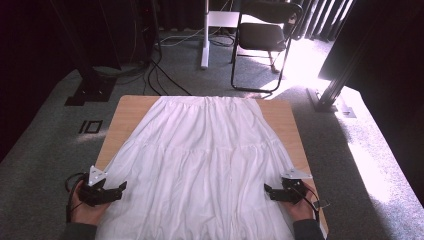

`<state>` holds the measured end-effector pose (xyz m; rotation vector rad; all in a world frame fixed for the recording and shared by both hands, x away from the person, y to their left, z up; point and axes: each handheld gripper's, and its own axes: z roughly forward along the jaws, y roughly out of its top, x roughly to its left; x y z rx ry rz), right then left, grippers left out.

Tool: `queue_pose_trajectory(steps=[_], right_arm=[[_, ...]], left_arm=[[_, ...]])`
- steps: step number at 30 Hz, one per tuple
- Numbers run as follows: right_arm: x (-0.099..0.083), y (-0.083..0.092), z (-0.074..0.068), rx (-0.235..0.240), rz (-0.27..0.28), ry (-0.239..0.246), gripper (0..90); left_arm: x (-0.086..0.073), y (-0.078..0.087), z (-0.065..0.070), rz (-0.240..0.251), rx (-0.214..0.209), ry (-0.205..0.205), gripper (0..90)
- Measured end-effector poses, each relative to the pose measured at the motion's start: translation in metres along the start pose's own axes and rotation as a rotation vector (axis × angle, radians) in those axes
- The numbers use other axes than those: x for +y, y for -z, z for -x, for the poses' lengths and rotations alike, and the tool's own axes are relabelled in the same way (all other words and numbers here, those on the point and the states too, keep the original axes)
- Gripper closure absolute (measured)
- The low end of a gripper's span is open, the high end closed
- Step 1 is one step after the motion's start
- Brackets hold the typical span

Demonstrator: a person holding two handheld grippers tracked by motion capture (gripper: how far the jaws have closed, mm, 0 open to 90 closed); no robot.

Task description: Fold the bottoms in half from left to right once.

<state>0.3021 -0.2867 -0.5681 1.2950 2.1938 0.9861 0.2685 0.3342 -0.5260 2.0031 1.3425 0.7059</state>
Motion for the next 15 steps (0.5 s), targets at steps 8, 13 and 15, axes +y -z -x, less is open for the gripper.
queue_pose_trajectory(steps=[8,13,15], right_arm=[[0.0,0.0,0.0,0.0,0.0,0.0,13.7],[0.0,0.0,0.0,0.0,0.0,0.0,13.7],[0.0,0.0,0.0,0.0,0.0,-0.001,13.7]], left_arm=[[-0.013,-0.006,-0.018,-0.041,0.006,0.061,3.5],[-0.018,-0.012,-0.02,-0.058,0.024,0.074,3.0],[-0.021,-0.016,-0.021,-0.073,0.039,0.065,3.0]])
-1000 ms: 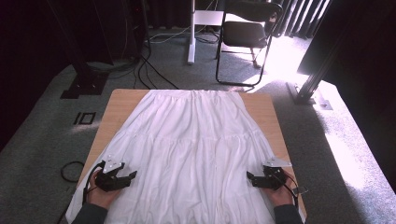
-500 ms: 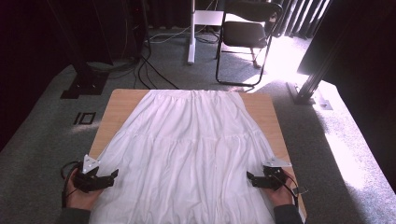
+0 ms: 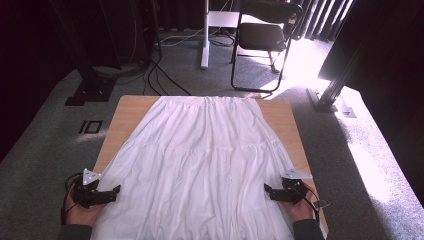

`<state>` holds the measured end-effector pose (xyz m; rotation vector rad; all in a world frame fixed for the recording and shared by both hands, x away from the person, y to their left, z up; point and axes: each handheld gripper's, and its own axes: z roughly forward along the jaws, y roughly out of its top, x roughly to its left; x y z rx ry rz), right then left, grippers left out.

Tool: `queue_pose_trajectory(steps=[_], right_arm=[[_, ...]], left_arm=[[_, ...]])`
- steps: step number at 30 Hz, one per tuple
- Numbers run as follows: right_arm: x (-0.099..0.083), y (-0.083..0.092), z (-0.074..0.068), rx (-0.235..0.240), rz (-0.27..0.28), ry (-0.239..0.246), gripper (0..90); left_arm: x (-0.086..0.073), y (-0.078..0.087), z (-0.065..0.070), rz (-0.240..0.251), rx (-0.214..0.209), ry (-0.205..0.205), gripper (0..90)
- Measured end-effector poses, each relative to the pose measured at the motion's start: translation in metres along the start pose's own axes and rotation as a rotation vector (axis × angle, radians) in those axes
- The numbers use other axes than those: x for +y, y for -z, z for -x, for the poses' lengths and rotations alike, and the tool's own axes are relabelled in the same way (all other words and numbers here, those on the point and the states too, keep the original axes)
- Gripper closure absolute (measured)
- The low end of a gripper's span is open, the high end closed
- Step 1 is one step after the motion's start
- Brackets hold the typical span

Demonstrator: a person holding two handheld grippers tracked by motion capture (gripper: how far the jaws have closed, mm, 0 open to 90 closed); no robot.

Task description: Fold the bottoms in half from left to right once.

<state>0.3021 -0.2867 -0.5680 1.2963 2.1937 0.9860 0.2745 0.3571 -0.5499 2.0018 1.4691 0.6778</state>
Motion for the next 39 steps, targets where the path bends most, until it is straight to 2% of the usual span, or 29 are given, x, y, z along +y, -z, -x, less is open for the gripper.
queue_pose_trajectory(steps=[2,5,7,10,11,13,15,20,24,25,29,32,33,34,35,36,37,38,39], right_arm=[[0.0,0.0,0.0,0.0,0.0,0.0,13.7],[0.0,0.0,0.0,0.0,0.0,0.0,13.7],[0.0,0.0,0.0,0.0,0.0,0.0,13.7],[0.0,0.0,0.0,0.0,0.0,0.0,13.7],[0.0,0.0,0.0,0.0,0.0,0.0,13.8],[0.0,0.0,0.0,0.0,0.0,0.0,13.7],[0.0,0.0,0.0,0.0,0.0,0.0,13.8],[0.0,0.0,0.0,0.0,0.0,0.0,13.8],[0.0,0.0,0.0,0.0,0.0,-0.001,13.8],[0.0,0.0,0.0,-0.001,0.0,0.0,13.8],[0.0,0.0,0.0,0.0,0.0,-0.001,13.8],[0.0,0.0,0.0,0.0,0.0,-0.001,13.8],[0.0,0.0,0.0,0.0,0.0,-0.001,13.8],[0.0,0.0,0.0,0.0,0.0,-0.001,13.8],[0.0,0.0,0.0,0.0,0.0,0.0,13.8],[0.0,0.0,0.0,0.0,0.0,0.0,13.8],[0.0,0.0,0.0,0.0,0.0,0.0,13.8],[0.0,0.0,0.0,0.0,0.0,0.0,13.8],[0.0,0.0,0.0,-0.001,0.0,0.0,13.9]], left_arm=[[-0.002,-0.005,0.0,-0.018,-0.015,-0.006,3.0],[-0.003,-0.007,-0.003,-0.008,-0.05,0.015,2.7],[-0.003,-0.007,-0.005,-0.01,-0.055,0.007,2.7],[-0.002,-0.007,-0.006,-0.007,-0.047,0.012,2.2],[-0.003,-0.008,-0.007,0.005,-0.015,0.009,1.6],[-0.003,-0.008,-0.007,0.009,0.0,0.012,0.5],[-0.003,-0.009,-0.01,0.002,-0.016,0.023,0.6],[-0.003,-0.009,-0.012,-0.005,-0.027,0.041,0.7],[-0.003,-0.007,-0.011,0.006,-0.039,0.029,6.3],[-0.003,-0.005,-0.011,0.012,-0.045,0.023,10.1],[-0.003,0.002,-0.013,0.024,-0.069,0.01,48.4],[-0.002,0.003,-0.014,0.019,-0.081,0.0,70.8],[-0.001,0.004,-0.012,0.014,-0.075,-0.02,76.3],[-0.001,0.004,-0.012,0.014,-0.075,-0.02,80.8],[0.001,0.005,-0.008,-0.006,-0.037,-0.059,84.0],[0.001,0.005,-0.008,-0.006,-0.037,-0.059,85.7],[0.003,0.005,-0.007,-0.023,0.004,-0.081,86.4],[0.003,0.005,-0.007,-0.023,0.004,-0.081,86.7],[0.003,0.005,-0.007,-0.031,0.027,-0.09,86.9]])
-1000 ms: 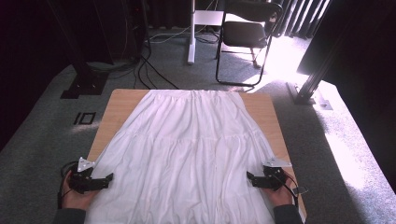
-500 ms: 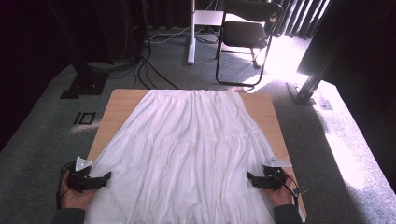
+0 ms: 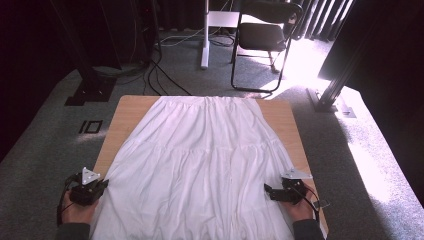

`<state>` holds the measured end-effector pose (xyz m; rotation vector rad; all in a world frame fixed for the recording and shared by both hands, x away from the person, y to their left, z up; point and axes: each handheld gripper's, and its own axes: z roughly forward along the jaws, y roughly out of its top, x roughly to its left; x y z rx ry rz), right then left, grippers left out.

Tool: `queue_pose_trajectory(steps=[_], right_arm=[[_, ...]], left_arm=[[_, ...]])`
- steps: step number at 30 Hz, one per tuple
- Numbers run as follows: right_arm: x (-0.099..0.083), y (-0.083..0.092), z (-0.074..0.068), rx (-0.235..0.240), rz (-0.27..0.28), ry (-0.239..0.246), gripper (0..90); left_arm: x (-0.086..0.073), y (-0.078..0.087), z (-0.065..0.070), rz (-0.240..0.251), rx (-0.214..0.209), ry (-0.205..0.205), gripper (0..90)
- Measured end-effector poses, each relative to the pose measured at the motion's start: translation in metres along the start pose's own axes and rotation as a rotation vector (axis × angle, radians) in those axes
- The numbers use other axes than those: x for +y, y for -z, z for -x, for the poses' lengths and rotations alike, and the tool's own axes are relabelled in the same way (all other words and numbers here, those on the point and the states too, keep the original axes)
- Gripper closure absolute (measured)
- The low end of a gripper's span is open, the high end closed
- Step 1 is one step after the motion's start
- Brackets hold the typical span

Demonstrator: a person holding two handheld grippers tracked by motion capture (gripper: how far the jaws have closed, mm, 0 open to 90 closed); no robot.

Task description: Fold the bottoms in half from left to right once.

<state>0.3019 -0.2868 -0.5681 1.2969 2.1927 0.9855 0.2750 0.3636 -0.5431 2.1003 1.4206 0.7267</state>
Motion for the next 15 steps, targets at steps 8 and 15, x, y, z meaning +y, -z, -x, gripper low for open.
queue_pose_trajectory(steps=[8,15], right_arm=[[0.0,0.0,0.0,-0.002,0.001,0.0,14.3],[-0.001,0.001,-0.001,-0.002,0.002,-0.002,14.4]], left_arm=[[-0.005,0.008,-0.016,0.006,0.049,0.035,87.4],[-0.013,0.021,-0.037,0.005,0.108,0.071,87.6]])
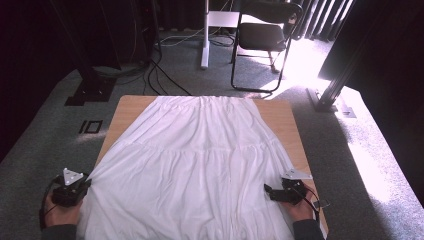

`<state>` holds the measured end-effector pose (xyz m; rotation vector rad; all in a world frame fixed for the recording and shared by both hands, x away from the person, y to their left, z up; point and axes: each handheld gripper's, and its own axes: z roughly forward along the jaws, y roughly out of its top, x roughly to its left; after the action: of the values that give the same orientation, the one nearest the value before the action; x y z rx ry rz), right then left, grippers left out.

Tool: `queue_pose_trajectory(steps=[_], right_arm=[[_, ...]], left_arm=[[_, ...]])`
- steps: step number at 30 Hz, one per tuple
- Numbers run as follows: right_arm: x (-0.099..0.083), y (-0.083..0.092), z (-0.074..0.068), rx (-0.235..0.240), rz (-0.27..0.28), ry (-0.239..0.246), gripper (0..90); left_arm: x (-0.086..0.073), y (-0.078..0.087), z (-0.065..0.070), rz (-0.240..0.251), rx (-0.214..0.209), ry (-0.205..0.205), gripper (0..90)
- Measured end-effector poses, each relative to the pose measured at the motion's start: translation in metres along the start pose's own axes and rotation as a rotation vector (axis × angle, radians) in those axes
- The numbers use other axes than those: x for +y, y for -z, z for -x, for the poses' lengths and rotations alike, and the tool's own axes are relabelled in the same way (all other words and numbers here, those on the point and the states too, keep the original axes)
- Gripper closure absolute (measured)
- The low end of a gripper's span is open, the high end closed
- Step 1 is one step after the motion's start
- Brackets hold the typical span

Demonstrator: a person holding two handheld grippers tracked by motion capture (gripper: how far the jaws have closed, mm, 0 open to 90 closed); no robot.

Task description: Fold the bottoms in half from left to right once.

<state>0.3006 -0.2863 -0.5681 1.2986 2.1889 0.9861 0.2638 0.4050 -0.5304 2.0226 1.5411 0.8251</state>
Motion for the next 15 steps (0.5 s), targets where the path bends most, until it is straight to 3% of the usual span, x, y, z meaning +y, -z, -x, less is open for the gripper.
queue_pose_trajectory(steps=[5,7,9,10,11,12,13,14,15], right_arm=[[0.0,0.0,-0.001,0.001,-0.002,-0.001,14.3],[0.0,0.001,-0.002,0.0,-0.001,0.001,14.4],[0.0,0.0,-0.002,0.001,-0.001,0.001,14.3],[0.0,0.0,-0.002,0.001,-0.001,0.001,14.3],[0.0,0.0,-0.002,0.001,0.0,0.0,14.3],[0.0,0.0,-0.002,0.001,0.0,0.0,14.3],[0.0,0.0,-0.002,0.001,-0.001,0.0,14.3],[0.0,0.0,-0.002,0.001,-0.001,0.001,14.4],[0.0,0.0,-0.002,0.001,-0.001,0.001,14.3]], left_arm=[[-0.002,0.009,-0.015,0.014,0.047,0.034,87.7],[-0.001,0.013,-0.017,0.021,0.047,0.045,87.7],[0.007,0.025,-0.015,0.072,0.012,0.047,87.7],[0.007,0.025,-0.015,0.072,0.012,0.047,87.6],[0.013,0.034,-0.012,0.112,-0.018,0.048,87.6],[0.013,0.034,-0.012,0.112,-0.018,0.048,87.6],[0.021,0.043,-0.009,0.163,-0.063,0.058,87.6],[0.021,0.043,-0.009,0.163,-0.063,0.058,87.6],[0.029,0.053,-0.005,0.206,-0.104,0.051,87.5]])
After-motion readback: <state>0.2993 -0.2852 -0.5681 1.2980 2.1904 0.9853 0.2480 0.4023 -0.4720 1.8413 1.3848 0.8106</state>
